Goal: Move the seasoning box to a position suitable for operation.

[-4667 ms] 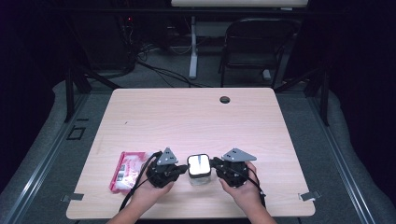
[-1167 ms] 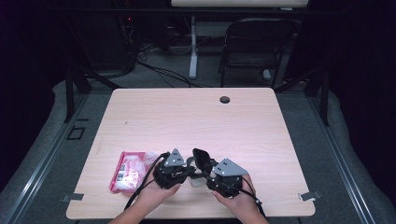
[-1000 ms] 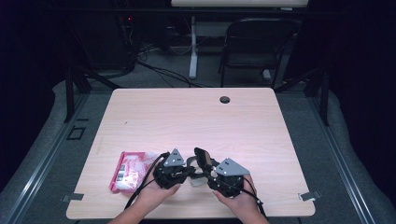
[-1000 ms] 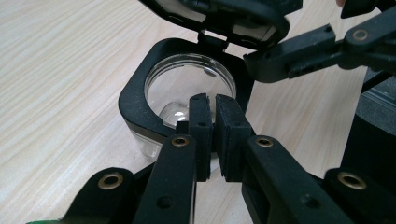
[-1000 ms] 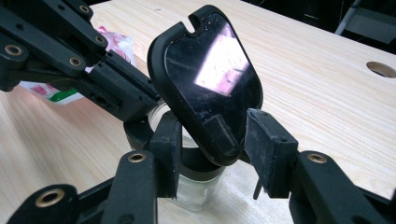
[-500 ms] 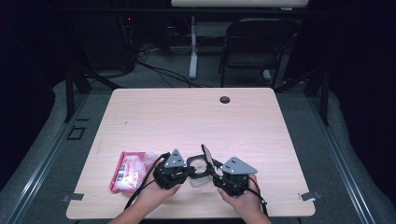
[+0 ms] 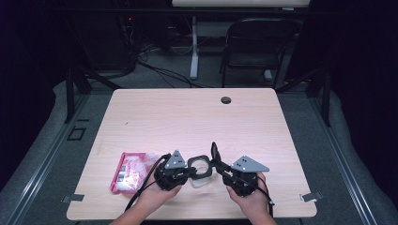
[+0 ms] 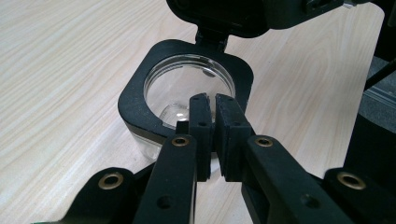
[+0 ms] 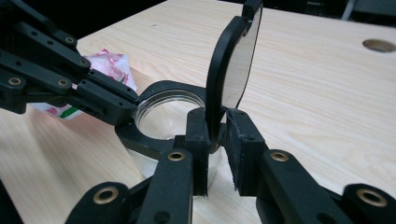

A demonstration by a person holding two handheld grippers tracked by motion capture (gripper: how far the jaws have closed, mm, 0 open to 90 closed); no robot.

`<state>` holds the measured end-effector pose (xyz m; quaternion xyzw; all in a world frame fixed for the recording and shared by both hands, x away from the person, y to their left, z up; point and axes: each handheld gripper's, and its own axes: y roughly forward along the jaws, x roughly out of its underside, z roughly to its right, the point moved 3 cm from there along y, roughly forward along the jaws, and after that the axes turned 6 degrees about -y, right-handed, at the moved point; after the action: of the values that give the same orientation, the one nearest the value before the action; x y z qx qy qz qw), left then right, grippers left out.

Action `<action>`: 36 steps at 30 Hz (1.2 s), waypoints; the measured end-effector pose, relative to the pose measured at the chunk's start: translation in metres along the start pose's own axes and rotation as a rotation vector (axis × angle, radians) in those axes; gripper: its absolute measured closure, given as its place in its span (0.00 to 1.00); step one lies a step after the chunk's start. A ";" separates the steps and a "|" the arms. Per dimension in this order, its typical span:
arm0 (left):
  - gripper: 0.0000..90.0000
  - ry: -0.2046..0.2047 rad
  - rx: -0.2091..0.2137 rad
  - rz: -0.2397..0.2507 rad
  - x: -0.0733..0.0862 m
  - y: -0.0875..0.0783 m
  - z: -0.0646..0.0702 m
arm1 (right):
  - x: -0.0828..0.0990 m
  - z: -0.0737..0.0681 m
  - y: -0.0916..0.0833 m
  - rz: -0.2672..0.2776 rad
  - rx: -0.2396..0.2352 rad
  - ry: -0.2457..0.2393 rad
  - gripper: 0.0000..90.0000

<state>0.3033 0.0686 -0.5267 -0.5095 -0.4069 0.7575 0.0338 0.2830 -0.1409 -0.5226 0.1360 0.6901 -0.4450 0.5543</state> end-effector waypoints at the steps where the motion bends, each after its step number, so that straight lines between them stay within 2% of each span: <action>1: 0.95 0.000 0.003 0.000 0.000 0.000 0.000 | 0.001 0.002 0.000 0.000 -0.005 0.018 0.89; 4: 0.95 0.000 0.006 -0.002 0.000 0.000 0.001 | 0.001 0.004 -0.001 0.001 -0.011 0.053 0.89; 13: 0.95 0.001 0.007 -0.003 0.001 -0.001 0.001 | 0.001 0.005 0.000 -0.002 -0.012 0.057 0.90; 15: 0.93 -0.009 0.011 -0.006 0.001 -0.002 0.001 | 0.001 0.006 0.000 0.002 -0.021 0.068 0.90; 24: 0.87 -0.050 -0.032 0.038 -0.001 -0.016 -0.012 | 0.000 0.014 0.003 0.007 -0.036 0.090 0.95; 29: 0.85 -0.071 -0.062 0.052 0.002 -0.023 -0.018 | -0.002 0.018 0.008 0.006 -0.037 0.086 0.95; 36: 0.79 -0.108 -0.095 0.081 0.008 -0.039 -0.026 | -0.007 0.027 0.018 0.014 -0.046 0.116 0.95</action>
<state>0.3062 0.1137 -0.5111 -0.4848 -0.4227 0.7644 -0.0432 0.3151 -0.1492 -0.5249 0.1538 0.7301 -0.4164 0.5196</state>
